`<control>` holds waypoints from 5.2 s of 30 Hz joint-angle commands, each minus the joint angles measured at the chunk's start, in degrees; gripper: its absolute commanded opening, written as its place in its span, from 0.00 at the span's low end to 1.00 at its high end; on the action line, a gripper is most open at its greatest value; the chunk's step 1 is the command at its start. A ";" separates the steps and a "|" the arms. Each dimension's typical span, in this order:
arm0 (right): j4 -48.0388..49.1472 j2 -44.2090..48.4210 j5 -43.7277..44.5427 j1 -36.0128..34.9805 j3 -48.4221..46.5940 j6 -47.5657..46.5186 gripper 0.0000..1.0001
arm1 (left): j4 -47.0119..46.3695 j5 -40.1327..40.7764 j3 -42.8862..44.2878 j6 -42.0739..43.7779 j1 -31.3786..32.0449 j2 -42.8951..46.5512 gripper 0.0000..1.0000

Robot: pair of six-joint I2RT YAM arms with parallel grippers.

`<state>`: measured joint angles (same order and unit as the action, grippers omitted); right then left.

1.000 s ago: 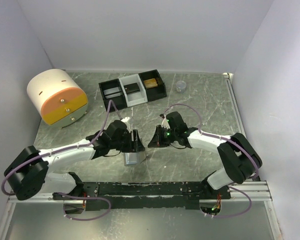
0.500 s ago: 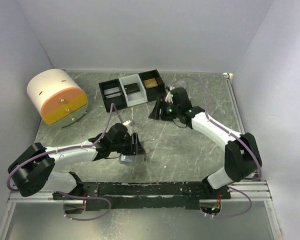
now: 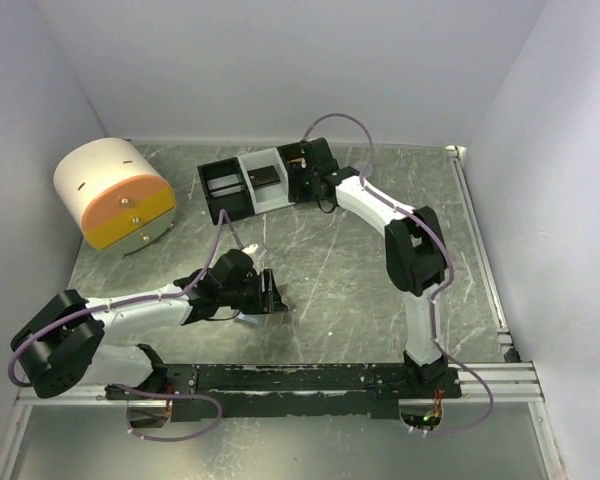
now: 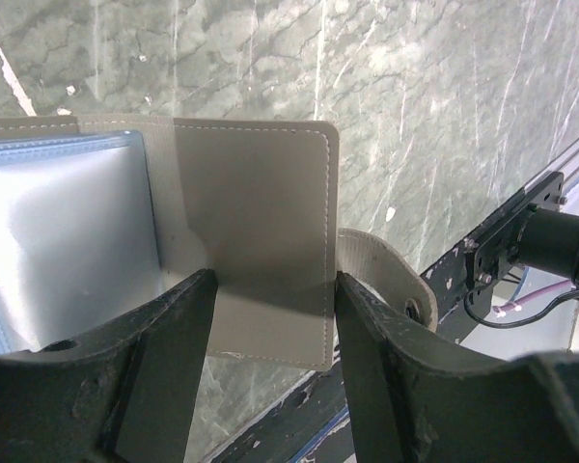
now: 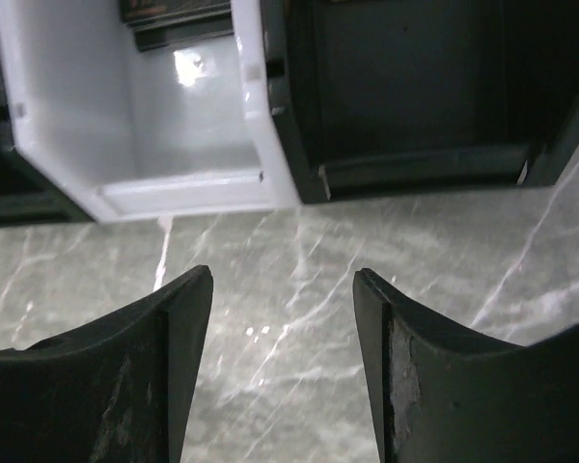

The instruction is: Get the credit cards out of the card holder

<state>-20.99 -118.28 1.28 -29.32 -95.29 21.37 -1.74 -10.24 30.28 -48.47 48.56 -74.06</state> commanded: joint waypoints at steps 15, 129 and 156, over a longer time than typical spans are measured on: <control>-0.50 -17.76 11.14 -2.63 -19.99 -7.24 0.61 | 3.48 1.79 -0.08 1.27 0.42 1.81 0.64; 23.84 29.70 -25.18 -12.12 52.43 30.15 0.57 | 0.29 -3.77 1.68 2.54 1.41 -2.70 0.65; 22.79 25.23 -26.42 -9.35 55.72 10.19 0.00 | 16.04 13.22 1.14 0.09 1.28 13.94 0.78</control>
<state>0.67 -92.01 -23.44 -38.98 -39.29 34.79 13.63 3.88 32.16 -47.99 49.63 -58.46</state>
